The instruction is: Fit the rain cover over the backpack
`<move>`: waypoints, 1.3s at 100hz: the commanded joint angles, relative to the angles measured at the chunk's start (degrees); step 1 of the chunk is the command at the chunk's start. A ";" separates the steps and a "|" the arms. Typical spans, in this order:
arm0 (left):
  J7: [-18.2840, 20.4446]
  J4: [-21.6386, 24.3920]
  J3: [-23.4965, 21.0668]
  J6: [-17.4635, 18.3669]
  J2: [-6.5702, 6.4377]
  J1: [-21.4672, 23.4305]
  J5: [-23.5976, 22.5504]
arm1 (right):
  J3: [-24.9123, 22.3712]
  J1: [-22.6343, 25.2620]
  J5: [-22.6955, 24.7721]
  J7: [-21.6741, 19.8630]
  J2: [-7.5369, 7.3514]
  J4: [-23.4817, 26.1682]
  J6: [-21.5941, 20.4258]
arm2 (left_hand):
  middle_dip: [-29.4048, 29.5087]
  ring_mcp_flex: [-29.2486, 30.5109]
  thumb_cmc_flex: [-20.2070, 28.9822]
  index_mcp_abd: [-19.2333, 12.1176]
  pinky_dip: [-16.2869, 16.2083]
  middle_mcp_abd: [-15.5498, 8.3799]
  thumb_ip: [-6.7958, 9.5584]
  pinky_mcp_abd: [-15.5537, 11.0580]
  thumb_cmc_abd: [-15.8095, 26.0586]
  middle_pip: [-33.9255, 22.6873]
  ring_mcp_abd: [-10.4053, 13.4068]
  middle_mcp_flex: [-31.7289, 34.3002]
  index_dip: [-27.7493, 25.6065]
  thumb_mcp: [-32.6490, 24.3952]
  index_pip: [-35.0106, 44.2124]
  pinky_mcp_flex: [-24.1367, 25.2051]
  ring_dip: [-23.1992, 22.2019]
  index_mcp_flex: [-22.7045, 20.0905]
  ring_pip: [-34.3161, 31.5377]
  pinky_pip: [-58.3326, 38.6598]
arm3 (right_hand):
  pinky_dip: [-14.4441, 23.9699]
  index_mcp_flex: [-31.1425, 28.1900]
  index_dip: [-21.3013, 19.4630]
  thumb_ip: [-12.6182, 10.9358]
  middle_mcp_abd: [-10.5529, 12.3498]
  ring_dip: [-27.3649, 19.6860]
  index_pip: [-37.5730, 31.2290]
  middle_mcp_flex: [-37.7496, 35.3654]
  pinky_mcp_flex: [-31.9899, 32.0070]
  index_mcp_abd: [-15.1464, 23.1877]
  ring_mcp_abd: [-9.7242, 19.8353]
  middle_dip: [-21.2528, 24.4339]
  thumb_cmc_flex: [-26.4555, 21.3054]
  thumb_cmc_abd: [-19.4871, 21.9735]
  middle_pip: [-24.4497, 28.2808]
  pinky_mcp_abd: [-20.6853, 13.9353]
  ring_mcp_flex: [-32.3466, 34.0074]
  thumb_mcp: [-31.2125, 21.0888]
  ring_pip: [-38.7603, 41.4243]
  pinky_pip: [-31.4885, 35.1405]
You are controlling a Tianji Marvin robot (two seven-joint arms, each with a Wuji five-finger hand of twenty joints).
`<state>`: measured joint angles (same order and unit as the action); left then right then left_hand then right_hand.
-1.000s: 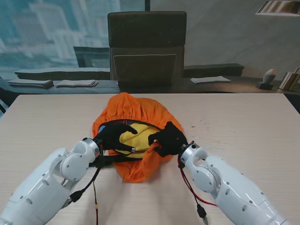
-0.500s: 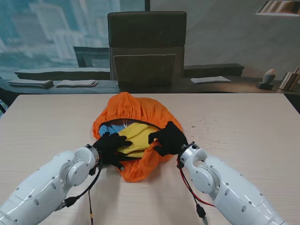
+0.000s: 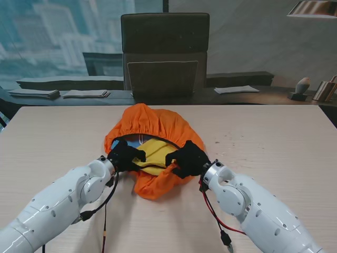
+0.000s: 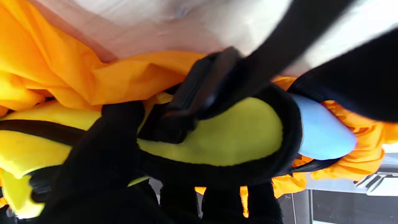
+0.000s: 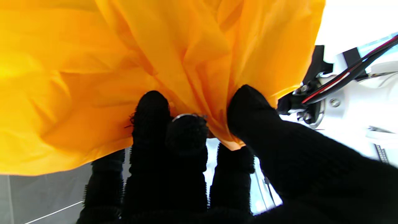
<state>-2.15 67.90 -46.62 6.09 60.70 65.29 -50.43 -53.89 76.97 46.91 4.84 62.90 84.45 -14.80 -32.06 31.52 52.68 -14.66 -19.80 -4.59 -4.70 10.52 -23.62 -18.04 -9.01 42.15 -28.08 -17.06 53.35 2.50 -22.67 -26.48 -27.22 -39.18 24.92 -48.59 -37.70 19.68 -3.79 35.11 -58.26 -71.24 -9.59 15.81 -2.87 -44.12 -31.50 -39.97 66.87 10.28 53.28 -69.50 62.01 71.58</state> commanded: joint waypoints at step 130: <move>8.12 13.68 -11.01 -1.59 1.17 6.94 9.14 | -7.08 4.27 11.97 -4.46 -3.68 1.14 -6.20 | -5.14 18.01 -3.61 7.39 -4.48 8.22 -3.26 4.94 -1.92 -16.52 -2.88 22.83 5.15 -14.41 7.35 -6.54 -7.56 -17.21 -12.36 -9.15 | -1.83 8.86 19.52 -7.27 2.09 -7.51 17.21 29.31 11.47 -4.22 4.63 20.49 14.92 9.26 -19.58 -2.26 -20.42 2.70 -16.23 -5.80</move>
<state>5.38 81.17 -57.27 4.71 61.23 72.41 -41.56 -62.02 80.54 56.29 0.15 58.05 84.01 -21.71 -36.78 46.91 46.93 -5.67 -22.43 1.32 -7.58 13.50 -29.31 -29.85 -10.35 60.15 -19.84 -25.92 53.47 -3.84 -29.17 -38.94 -37.77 -45.52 22.98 -41.16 -18.16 15.31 0.15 27.62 -42.03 -43.19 0.93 13.53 2.06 -24.44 -20.02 -32.49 47.10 8.71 34.89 -67.70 44.83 66.31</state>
